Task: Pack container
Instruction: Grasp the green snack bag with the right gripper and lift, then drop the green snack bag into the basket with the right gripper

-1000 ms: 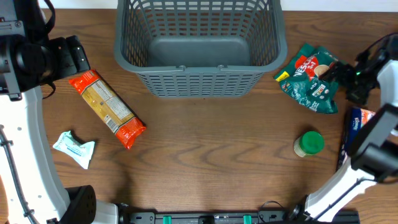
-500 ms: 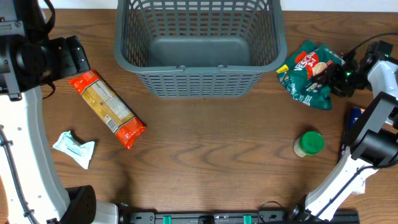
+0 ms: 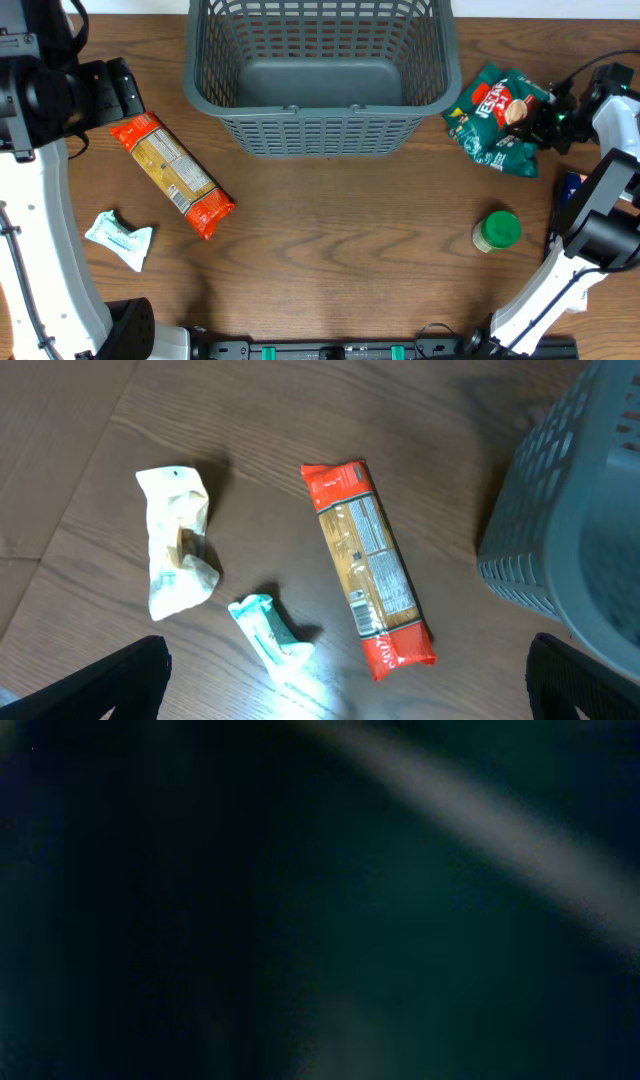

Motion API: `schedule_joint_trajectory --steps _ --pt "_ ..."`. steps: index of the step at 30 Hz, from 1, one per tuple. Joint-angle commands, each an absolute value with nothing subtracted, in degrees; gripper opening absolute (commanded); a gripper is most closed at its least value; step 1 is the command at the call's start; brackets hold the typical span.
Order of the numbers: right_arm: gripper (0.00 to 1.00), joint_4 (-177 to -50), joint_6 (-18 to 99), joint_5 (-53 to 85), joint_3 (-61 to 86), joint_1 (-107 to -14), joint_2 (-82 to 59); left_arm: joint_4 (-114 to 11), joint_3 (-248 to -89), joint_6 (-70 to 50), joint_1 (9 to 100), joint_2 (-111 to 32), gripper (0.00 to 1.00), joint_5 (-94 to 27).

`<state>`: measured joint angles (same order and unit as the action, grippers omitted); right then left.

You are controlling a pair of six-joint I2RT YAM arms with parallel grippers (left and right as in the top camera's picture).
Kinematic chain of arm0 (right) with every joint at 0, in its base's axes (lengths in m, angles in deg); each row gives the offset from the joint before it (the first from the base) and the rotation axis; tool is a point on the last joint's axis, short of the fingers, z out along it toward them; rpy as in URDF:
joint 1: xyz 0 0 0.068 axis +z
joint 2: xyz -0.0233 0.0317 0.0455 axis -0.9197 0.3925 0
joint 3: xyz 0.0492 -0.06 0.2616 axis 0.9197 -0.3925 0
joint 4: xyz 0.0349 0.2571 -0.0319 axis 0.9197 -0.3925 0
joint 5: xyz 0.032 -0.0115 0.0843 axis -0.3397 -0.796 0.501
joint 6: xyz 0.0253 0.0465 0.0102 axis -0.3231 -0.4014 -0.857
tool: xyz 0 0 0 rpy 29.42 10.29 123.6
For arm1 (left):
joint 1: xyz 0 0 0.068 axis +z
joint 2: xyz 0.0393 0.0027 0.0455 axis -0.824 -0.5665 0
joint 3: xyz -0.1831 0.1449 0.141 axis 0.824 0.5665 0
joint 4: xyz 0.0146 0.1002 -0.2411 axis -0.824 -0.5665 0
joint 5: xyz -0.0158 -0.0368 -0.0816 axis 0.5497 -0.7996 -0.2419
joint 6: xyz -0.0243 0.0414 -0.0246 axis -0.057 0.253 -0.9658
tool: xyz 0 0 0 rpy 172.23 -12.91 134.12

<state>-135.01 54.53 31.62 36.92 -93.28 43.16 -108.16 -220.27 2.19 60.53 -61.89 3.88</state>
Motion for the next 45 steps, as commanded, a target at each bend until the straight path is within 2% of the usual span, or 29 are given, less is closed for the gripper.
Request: schedule_joint_trajectory --steps 1,7,12,16,20,27,33,45 --pt "0.01 -135.12 56.15 28.12 36.85 -92.38 32.17 -108.08 -219.95 3.43 60.46 -62.22 0.99 3.97" --pt "0.02 -133.26 52.78 16.34 41.4 -90.02 14.25 -107.88 -219.95 3.82 60.46 -62.22 0.99 3.97" --pt "0.01 -132.91 54.7 14.88 46.18 -85.48 6.22 -107.88 -219.95 3.82 60.46 -62.22 0.99 3.97" --pt "0.01 -132.71 62.14 18.53 49.92 -78.74 3.73 -107.9 -219.95 3.82 60.46 -62.22 0.99 3.95" --pt "0.01 -131.31 76.5 25.0 51.71 -69.61 3.69 -107.9 -219.95 3.82 60.46 -62.22 0.99 3.95" --pt "0.01 -125.04 94.24 27.82 51.71 -55.34 7.56 -108.34 -219.95 3.82 60.44 -62.22 0.99 3.95" --pt "0.01 -120.63 94.57 28.01 51.71 -50.24 17.81 -109.48 -219.95 3.85 60.46 -62.22 0.99 3.95" --pt "0.01 -126.42 93.06 27.99 51.69 -47.62 38.92 -109.65 -219.95 3.82 60.44 -62.22 0.99 3.92"
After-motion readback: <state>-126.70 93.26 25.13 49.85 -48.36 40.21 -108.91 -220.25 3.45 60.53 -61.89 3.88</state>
